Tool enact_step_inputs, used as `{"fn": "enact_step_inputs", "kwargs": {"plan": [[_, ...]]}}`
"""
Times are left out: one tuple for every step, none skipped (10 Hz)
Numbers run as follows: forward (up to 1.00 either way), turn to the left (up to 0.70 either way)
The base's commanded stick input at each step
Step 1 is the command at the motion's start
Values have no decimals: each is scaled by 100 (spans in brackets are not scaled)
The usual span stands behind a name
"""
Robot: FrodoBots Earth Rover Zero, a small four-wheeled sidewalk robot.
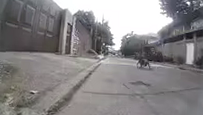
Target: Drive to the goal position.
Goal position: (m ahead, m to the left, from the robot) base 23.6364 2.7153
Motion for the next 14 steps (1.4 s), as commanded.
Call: {"fn": "enact_step_inputs", "kwargs": {"plan": [[65, 0], [65, 0], [65, 0], [65, 0], [65, 0], [65, 0], [65, 0], [65, -2], [65, -24], [65, -26], [65, -25], [65, -24], [65, -10], [69, -3]]}}
